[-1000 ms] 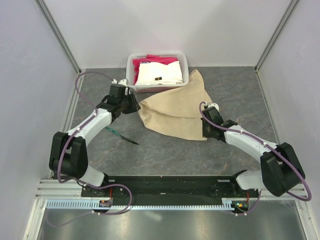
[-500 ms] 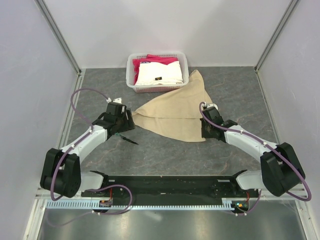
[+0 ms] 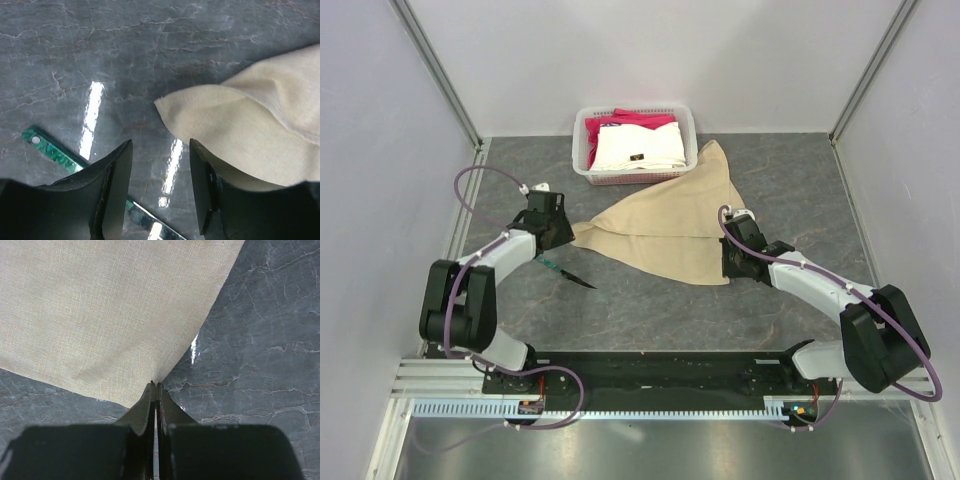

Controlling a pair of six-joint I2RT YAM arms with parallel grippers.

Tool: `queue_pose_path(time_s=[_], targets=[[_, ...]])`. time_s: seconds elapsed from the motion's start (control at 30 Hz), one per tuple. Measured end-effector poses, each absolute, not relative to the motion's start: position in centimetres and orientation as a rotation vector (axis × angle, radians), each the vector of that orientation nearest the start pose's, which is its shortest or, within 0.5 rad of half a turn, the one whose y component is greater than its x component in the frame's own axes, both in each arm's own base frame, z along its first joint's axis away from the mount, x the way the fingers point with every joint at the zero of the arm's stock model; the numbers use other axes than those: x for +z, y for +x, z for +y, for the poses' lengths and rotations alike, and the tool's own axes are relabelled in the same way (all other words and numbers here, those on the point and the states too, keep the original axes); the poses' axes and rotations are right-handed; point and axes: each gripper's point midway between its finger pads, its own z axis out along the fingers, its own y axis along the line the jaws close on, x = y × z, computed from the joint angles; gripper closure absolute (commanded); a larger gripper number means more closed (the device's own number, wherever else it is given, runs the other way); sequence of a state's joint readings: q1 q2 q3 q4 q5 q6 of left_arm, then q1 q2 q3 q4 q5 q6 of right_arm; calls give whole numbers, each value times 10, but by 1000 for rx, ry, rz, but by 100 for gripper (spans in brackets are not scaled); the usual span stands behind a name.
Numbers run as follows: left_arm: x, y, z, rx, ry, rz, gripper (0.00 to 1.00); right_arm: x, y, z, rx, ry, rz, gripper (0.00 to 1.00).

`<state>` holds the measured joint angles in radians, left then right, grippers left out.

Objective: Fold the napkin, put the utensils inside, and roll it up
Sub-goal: Flatten the napkin out

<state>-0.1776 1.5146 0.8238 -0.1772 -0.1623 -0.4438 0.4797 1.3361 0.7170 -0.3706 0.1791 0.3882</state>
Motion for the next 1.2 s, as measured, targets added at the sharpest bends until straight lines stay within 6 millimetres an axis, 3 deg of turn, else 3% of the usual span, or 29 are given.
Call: queue_pose_path(time_s=[0.2,0.37,0.8,1.03,1.13,1.2], targets=[[39,377,-46,-96,-412,2433,50,47,271,122,104,-46,2539,100],[34,386,-53,-147,-393,2450,50,47,271,120,93,-43,2540,100],[23,392,-57,-193,-396,2498,52,45,271,119,81,-43,2543,100],[21,396,-59,-217,-397,2516,78,45,271,119,80,-45,2543,100],[20,396,-59,-225,-396,2520,97,45,271,119,81,-46,2543,100],[20,396,-61,-242,-388,2525,98,45,271,119,83,-52,2542,100]])
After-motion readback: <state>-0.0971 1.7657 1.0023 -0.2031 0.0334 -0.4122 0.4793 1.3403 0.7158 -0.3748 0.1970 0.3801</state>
